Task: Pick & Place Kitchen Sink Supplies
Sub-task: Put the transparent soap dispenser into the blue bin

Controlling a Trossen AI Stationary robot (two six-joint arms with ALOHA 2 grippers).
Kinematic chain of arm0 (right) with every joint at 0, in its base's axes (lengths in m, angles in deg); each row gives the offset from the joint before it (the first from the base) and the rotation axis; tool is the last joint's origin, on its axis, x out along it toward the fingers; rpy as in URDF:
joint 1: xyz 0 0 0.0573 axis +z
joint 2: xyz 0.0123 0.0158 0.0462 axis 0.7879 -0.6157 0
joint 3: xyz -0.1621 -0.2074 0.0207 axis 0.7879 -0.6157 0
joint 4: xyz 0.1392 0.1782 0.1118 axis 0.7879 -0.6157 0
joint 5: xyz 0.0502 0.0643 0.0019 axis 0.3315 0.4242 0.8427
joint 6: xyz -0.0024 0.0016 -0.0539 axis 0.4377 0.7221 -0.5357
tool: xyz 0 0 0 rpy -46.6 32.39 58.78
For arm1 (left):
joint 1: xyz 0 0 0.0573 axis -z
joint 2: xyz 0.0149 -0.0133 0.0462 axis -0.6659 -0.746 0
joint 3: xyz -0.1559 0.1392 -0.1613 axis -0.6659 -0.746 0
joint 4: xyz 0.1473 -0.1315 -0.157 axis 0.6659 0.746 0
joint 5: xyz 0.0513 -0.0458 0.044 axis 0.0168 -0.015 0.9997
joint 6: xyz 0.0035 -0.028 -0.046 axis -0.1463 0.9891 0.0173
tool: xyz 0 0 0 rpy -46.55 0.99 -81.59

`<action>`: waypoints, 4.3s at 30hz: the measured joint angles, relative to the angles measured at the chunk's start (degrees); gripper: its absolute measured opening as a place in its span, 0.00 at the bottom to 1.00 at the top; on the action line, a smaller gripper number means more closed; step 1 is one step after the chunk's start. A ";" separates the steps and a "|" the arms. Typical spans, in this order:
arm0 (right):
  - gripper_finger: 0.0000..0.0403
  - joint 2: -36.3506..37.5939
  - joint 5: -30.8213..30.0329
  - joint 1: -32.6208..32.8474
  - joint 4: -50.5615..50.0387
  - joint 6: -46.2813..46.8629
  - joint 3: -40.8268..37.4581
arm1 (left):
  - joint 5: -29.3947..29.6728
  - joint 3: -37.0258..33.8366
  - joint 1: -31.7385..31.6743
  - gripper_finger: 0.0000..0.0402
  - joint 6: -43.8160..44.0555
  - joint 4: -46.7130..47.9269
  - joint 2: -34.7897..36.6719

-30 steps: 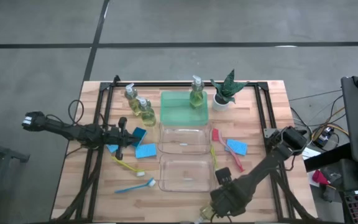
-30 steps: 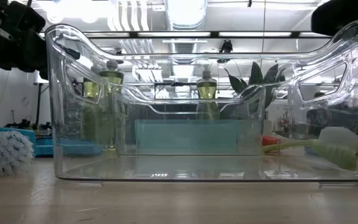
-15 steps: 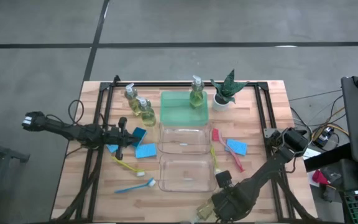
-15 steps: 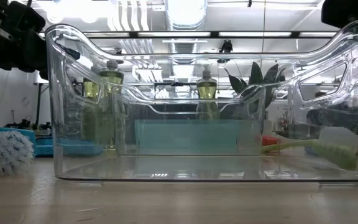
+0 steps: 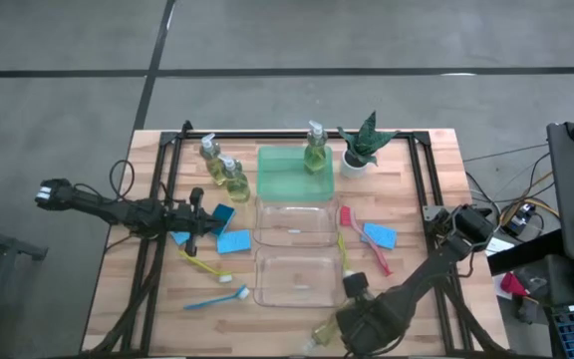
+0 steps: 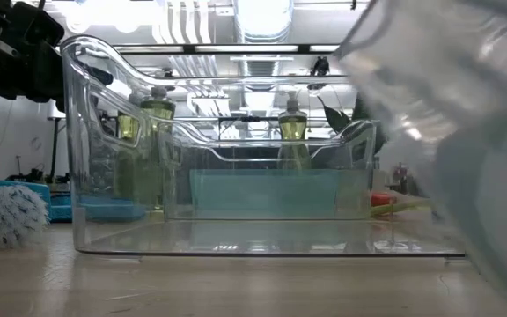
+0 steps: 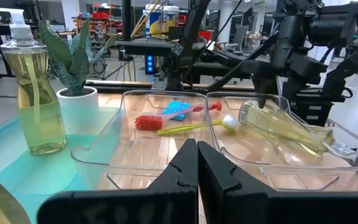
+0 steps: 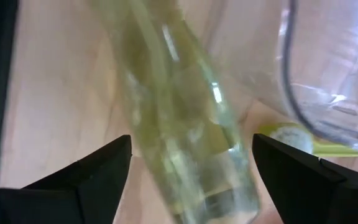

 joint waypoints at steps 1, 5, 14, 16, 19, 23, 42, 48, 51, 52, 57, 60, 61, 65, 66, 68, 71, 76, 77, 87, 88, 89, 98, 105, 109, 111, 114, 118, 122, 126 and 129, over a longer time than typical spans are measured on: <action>0.83 0.00 0.00 -0.02 -0.02 -0.25 -0.04 | 0.02 0.02 0.00 0.00 0.00 0.00 -0.02; 0.85 0.00 0.40 -0.15 0.69 -0.23 -1.24 | 0.02 -0.01 -0.01 0.00 -0.02 0.02 -0.02; 0.82 0.20 1.28 -0.15 3.72 0.64 -6.54 | 0.02 0.02 -0.01 0.00 -0.01 0.04 -0.02; 0.82 0.23 1.31 -0.15 4.50 0.68 -7.26 | 0.01 0.01 -0.01 0.00 -0.01 0.04 -0.02; 0.82 0.31 1.82 -0.15 6.73 0.84 -8.86 | 0.02 0.00 -0.01 0.00 0.00 0.04 -0.02; 0.81 0.28 2.91 -0.17 8.56 1.38 -10.21 | 0.02 0.00 -0.01 0.00 -0.01 0.04 -0.02; 0.72 -0.23 6.67 -0.65 12.46 4.73 -10.89 | 0.02 -0.01 0.01 0.00 0.00 0.06 -0.02; 0.59 -0.04 6.91 -0.63 12.47 4.29 -10.00 | 0.02 0.01 -0.01 0.00 -0.01 0.07 -0.02; 0.59 0.07 6.91 -0.63 11.94 4.35 -9.51 | 0.02 0.00 0.01 0.00 -0.02 0.07 -0.02; 0.60 0.14 6.91 -0.63 11.87 4.55 -9.30 | 0.00 -0.01 -0.01 0.00 -0.02 0.04 -0.02; 0.62 0.82 6.78 -0.61 11.88 4.89 -7.40 | 0.00 0.00 0.00 0.00 -0.01 0.07 -0.02; 0.62 1.52 6.39 -0.63 11.70 4.98 -6.39 | 0.01 0.02 0.00 0.00 -0.01 0.07 -0.02; 0.62 1.85 6.25 -0.64 11.55 5.24 -6.18 | 0.01 0.01 0.00 0.00 -0.01 0.07 -0.01; 0.62 3.54 5.81 -0.65 11.11 7.01 -5.46 | 0.01 0.00 0.01 0.00 -0.02 0.07 -0.02; 0.62 3.90 5.78 -0.65 11.11 7.44 -5.29 | 0.02 0.01 -0.01 0.00 -0.02 0.07 -0.02; 0.61 4.61 5.19 -0.63 10.90 8.29 -4.99 | 0.01 -0.01 0.00 0.00 -0.01 0.23 0.00; 0.61 5.24 3.83 -0.65 10.75 8.62 -4.08 | 0.02 -0.01 -0.01 0.00 -0.02 0.37 -0.02; 0.61 5.71 0.51 -0.82 10.83 7.59 -2.40 | 0.01 0.02 -0.01 0.00 -0.01 0.37 -0.01; 0.61 5.75 -0.11 -0.99 10.81 7.10 -2.03 | 0.02 -0.01 0.00 0.00 0.00 0.37 -0.01; 0.61 6.03 -4.74 -2.84 10.73 0.38 4.42 | 0.01 0.00 0.01 0.00 0.00 0.36 -0.01; 0.61 6.03 -4.71 -2.86 10.73 0.09 5.06 | 0.02 -0.01 -0.01 0.00 0.00 0.35 0.00; 0.61 6.03 -4.70 -2.83 10.70 -0.18 5.69 | 0.02 -0.01 -0.01 0.00 0.00 0.35 0.00; 0.61 6.05 -11.79 -3.15 10.75 -7.81 9.63 | 0.02 0.00 -0.01 0.00 -0.21 0.19 -0.02; 0.61 6.05 -14.61 -5.08 10.85 -12.02 11.65 | 0.23 -0.01 -0.01 0.00 2.68 -4.79 -0.02; 0.61 6.08 -15.90 -7.18 11.10 -12.91 11.94 | 0.65 0.01 -0.01 0.00 6.31 -10.57 0.00; 0.61 6.08 -16.58 -8.40 10.97 -13.26 11.94 | 1.04 0.00 -0.01 0.00 8.90 -15.24 0.01; 0.61 6.08 -17.33 -10.29 11.55 -13.37 11.94 | 1.45 0.02 -0.08 0.00 11.61 -22.24 -0.17; 0.61 6.28 -18.12 -12.81 12.01 -13.74 12.44 | 1.41 1.63 -0.08 0.02 8.41 -22.91 -0.67; 0.61 7.18 -19.94 -15.37 12.40 -13.64 13.81 | 0.67 3.96 -0.07 0.13 2.44 -23.00 -2.47; 0.61 8.52 -21.31 -17.95 12.78 -13.04 15.23 | -0.36 6.40 -0.05 0.30 -2.55 -23.06 -5.52; 0.61 9.49 -21.18 -20.23 13.39 -12.37 16.50 | -0.90 8.49 0.00 0.44 -6.37 -23.04 -9.00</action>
